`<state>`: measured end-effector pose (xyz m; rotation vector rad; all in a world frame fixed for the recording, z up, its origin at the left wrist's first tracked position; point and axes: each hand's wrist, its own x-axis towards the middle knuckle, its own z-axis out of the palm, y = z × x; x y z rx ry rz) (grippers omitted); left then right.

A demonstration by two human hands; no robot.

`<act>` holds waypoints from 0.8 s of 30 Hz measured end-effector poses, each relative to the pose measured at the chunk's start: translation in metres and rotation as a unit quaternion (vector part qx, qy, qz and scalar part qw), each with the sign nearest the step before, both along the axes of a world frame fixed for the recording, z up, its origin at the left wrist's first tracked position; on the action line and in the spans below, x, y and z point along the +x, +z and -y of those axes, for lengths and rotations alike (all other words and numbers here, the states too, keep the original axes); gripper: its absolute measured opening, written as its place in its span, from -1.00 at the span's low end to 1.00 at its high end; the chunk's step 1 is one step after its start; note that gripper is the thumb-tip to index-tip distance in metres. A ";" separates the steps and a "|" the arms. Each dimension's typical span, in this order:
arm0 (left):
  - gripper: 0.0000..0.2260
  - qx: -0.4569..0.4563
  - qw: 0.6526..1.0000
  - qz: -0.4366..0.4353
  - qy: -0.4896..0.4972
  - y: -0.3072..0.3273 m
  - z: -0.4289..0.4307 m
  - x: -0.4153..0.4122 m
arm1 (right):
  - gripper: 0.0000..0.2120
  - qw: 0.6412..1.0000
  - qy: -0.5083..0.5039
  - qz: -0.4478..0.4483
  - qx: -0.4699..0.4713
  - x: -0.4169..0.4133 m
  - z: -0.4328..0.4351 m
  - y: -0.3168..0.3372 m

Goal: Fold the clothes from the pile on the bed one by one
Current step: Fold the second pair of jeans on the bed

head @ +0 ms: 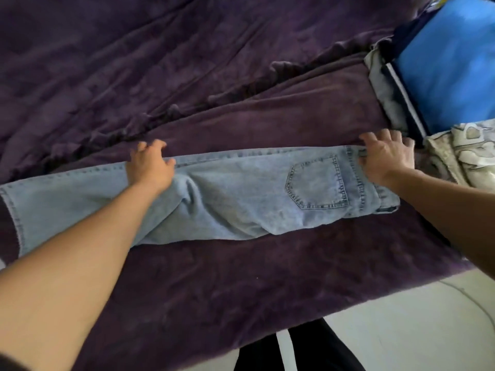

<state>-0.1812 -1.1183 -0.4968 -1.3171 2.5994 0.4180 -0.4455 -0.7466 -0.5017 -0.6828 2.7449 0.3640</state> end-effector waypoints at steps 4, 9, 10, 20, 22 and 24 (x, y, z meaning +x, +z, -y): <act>-0.72 0.027 0.999 -0.014 0.024 0.003 -0.040 0.044 | -0.50 0.992 0.103 0.027 -0.071 0.054 0.017 -0.001; -0.78 0.065 0.988 0.043 0.135 0.007 -0.073 0.155 | -0.54 0.961 0.191 0.126 -0.155 0.149 0.058 -0.008; -0.77 0.071 0.982 0.065 0.162 0.007 -0.074 0.181 | -0.57 0.953 0.207 0.140 -0.172 0.168 0.067 -0.009; -0.11 0.007 0.950 0.047 0.309 -0.013 0.008 0.355 | -0.72 0.931 0.235 0.199 -0.199 0.293 0.190 -0.020; -0.20 0.033 0.963 0.015 0.266 -0.030 0.051 0.370 | -0.69 0.939 0.222 0.172 -0.200 0.309 0.223 -0.027; -0.53 0.058 0.988 -0.016 0.142 -0.041 0.096 0.387 | -0.64 0.946 0.209 0.149 -0.200 0.328 0.263 -0.036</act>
